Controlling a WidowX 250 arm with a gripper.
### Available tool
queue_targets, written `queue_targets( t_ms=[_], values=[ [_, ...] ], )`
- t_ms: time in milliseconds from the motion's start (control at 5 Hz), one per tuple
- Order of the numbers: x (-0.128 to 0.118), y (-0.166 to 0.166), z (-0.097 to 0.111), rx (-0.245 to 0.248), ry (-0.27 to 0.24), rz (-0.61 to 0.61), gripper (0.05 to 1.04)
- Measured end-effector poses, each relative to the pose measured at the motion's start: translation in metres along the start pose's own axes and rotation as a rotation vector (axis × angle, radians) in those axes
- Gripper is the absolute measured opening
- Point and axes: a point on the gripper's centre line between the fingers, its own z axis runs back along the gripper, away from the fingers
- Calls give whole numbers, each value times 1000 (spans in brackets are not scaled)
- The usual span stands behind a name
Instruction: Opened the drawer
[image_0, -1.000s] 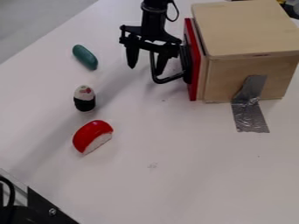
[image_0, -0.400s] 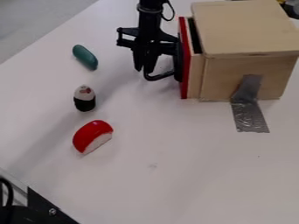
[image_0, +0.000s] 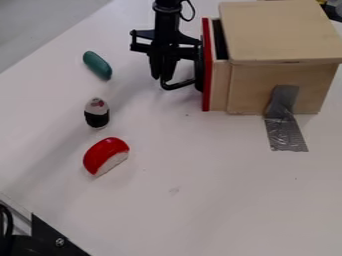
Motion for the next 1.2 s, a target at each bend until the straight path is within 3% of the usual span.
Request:
queue_targets(
  t_ms=[1200],
  values=[
    [13,9,-4,-2,-6,29,120]
  ],
)
